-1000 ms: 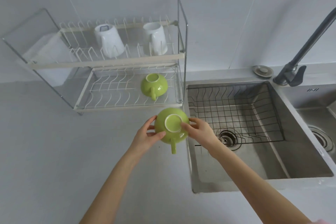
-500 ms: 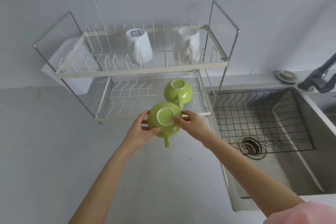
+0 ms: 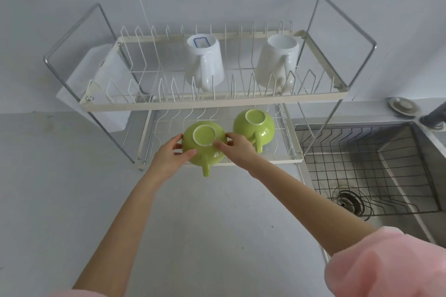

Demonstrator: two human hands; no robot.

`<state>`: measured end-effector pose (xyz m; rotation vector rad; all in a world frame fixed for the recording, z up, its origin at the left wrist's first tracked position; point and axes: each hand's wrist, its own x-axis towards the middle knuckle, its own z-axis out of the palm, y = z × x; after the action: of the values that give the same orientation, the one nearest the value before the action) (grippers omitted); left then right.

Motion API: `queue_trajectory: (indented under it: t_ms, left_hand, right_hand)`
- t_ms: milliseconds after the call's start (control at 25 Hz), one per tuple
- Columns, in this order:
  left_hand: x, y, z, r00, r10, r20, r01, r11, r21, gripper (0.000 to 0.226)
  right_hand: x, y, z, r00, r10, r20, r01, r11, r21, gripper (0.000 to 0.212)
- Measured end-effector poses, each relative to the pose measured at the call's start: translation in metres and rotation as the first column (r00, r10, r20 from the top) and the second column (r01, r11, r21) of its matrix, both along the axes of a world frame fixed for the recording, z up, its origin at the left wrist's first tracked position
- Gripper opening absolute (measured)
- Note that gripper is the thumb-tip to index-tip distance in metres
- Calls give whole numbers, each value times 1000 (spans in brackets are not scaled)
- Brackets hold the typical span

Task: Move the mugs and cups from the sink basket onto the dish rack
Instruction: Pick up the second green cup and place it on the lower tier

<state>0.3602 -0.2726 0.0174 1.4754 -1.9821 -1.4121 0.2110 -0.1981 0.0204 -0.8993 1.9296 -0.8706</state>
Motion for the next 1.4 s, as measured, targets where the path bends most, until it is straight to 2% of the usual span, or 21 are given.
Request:
queue_trajectory:
  t_ms: [160,400,600,1000,1400]
  left_hand:
    - [-3,-12,-5,1000,0,29,0,1000,8,57]
    - [-5,-15,-15,998,0,62,-2,1000,29,61]
    - [-6,-20,-17,996,-30,81,32,999,-15,62]
    - [-28,-44,-14,994,-60,87,68,994,-84,61]
    - [-31,-53,-18,996,-57,73,65,992,-106,61]
  right_hand:
    - [3,-13,-4,997,36,-63,-34,999,23,34]
    - [5,-13,-12,972,123,-199,-113,992,56,42]
    - [4,-20,-12,931,196,-309,-201,979,14,67]
    - [-14,-49,-19,936,136,-324,-148,989,-13,71]
    - [-14,-54,-19,916,182,-356,-193,981,4,61]
